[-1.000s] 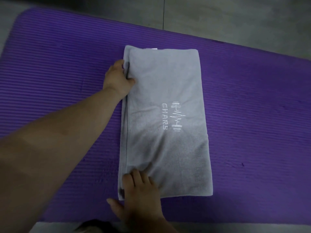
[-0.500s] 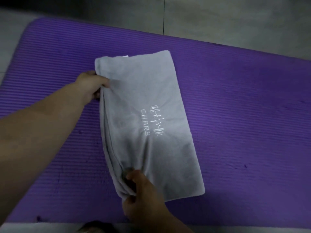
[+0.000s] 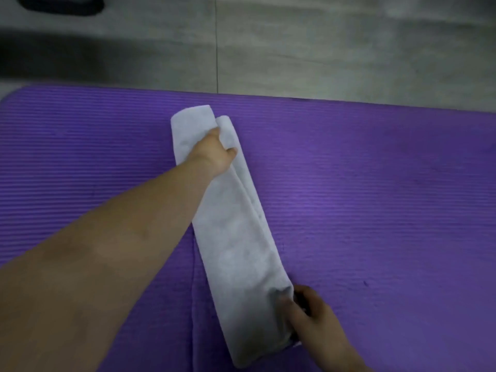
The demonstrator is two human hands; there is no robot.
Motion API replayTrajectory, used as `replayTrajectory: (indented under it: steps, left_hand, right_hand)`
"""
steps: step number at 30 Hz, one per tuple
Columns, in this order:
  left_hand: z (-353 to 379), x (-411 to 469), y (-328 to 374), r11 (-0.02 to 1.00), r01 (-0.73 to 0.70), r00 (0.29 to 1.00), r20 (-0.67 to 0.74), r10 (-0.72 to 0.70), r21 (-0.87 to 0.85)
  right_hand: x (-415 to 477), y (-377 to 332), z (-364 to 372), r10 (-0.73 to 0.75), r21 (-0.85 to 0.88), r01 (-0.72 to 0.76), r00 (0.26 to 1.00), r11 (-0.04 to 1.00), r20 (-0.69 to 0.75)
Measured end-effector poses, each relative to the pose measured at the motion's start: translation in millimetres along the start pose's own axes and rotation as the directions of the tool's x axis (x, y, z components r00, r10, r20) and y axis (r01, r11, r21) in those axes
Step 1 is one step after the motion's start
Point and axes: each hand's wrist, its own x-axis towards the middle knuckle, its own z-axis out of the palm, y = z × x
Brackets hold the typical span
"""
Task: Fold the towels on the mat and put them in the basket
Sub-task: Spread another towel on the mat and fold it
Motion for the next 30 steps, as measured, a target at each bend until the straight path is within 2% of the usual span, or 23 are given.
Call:
replayTrajectory:
  steps: [2,4,6,7,9,11,16,22,24,26,30]
  left_hand:
    - [6.2,-11.0,-7.6,0.996,-0.089,0.996,0.025,0.088,0.012]
    - [5.6,-29.4,-20.2,0.966,-0.256,0.966,0.045,0.255,0.017]
    - [0.8,-42.7,-36.1,0.901,-0.402,0.915,0.023,0.404,0.162]
    - [-2.6,-46.2,-43.7,0.872,-0.419,0.901,-0.006,0.434,0.253]
    - [-10.3,-47.6,-53.1,0.861,-0.343,0.919,-0.056,0.39,0.375]
    - [-14.8,-43.2,-54.3,0.87,-0.257,0.953,-0.037,0.3,0.42]
    - [-3.8,-31.0,-39.0,0.772,-0.303,0.951,0.125,0.283,0.559]
    - [3.7,-25.1,-39.1,0.683,-0.287,0.958,0.208,0.198,0.671]
    - [4.4,-23.1,-37.3,0.657,-0.291,0.956,0.227,0.184,0.695]
    - [3.3,-22.5,-32.2,0.633,-0.316,0.949,0.232,0.216,0.707]
    - [4.4,-18.7,-24.7,0.614,-0.376,0.925,0.248,0.287,0.694]
  right_hand:
    - [3.5,5.7,-0.2,0.008,-0.045,-0.007,1.0,0.999,0.012]
    - [7.2,11.3,-2.1,-0.002,-0.152,0.007,0.999,0.988,0.038]
    - [11.0,12.2,-6.8,0.019,-0.206,-0.002,0.996,0.979,0.082]
    - [12.1,10.6,-10.4,0.042,-0.219,-0.015,0.992,0.976,0.115]
    - [14.3,4.8,-19.8,0.088,-0.242,-0.04,0.977,0.969,0.193]
    - [18.1,1.5,-28.4,0.118,-0.319,-0.033,0.961,0.947,0.252]
    - [27.8,8.1,-33.2,0.147,-0.538,0.041,0.942,0.842,0.302]
    - [30.0,13.5,-30.4,0.16,-0.635,0.049,0.95,0.771,0.268]
    - [29.9,17.5,-31.8,0.191,-0.628,0.03,0.941,0.777,0.281]
    - [28.4,21.9,-35.8,0.236,-0.656,-0.021,0.941,0.755,0.242]
    - [22.3,16.1,-38.8,0.222,-0.779,-0.034,0.966,0.626,0.136]
